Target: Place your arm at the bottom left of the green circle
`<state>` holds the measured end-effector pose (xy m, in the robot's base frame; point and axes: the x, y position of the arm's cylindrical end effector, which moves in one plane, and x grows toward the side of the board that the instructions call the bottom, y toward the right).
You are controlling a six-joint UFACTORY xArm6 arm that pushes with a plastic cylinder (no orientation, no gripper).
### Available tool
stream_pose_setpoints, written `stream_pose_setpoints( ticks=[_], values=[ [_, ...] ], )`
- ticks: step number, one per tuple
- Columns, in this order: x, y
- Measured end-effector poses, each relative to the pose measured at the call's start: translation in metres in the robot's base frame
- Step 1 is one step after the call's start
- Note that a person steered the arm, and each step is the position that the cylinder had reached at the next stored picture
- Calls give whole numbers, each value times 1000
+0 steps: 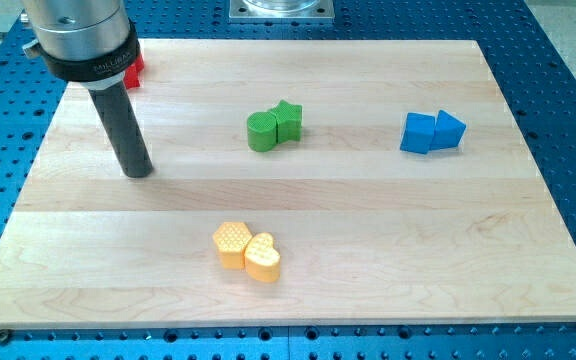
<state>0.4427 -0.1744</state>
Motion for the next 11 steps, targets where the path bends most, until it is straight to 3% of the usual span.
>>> stream_pose_setpoints(
  ticks=[3,9,11],
  values=[
    [42,12],
    [42,37],
    [22,98]
  ],
)
